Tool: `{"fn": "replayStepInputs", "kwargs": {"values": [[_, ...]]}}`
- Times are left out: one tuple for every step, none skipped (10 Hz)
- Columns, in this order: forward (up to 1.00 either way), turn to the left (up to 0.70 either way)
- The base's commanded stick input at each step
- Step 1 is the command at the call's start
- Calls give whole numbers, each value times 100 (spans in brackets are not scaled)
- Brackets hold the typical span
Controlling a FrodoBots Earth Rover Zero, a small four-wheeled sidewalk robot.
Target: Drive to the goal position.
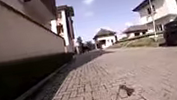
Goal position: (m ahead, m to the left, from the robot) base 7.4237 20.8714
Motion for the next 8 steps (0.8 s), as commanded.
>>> {"fn": "replayStepInputs", "kwargs": {"values": [[70, 0], [70, 0], [70, 0], [70, 0], [70, 0], [70, 0], [70, 0], [70, 0]]}}
